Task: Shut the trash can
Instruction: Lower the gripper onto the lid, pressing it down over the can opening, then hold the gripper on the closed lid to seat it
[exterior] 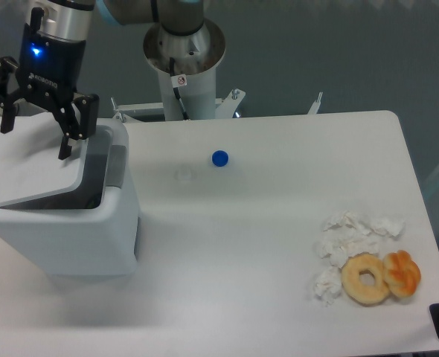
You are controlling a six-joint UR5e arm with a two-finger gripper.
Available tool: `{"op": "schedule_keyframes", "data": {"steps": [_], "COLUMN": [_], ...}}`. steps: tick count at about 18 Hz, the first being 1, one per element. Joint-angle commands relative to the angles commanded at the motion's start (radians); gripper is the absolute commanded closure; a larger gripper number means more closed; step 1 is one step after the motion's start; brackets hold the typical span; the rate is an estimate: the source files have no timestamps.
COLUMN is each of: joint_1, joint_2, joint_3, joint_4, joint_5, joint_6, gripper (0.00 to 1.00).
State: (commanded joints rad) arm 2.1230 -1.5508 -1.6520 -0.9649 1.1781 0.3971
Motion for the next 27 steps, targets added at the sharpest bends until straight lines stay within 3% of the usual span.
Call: {"op": "schedule_keyframes", "data": {"steps": [9,27], "joint_1": [0.014,0.054], "joint_2": [-0.021,-0.028], "joint_3": [-0.055,-0.057], "joint_4": [-0.008,-0.034], "joint_5": [-0.005,-0.084], "joint_6": [0.034,0.016], "gripper": [0.00,0.00]}}
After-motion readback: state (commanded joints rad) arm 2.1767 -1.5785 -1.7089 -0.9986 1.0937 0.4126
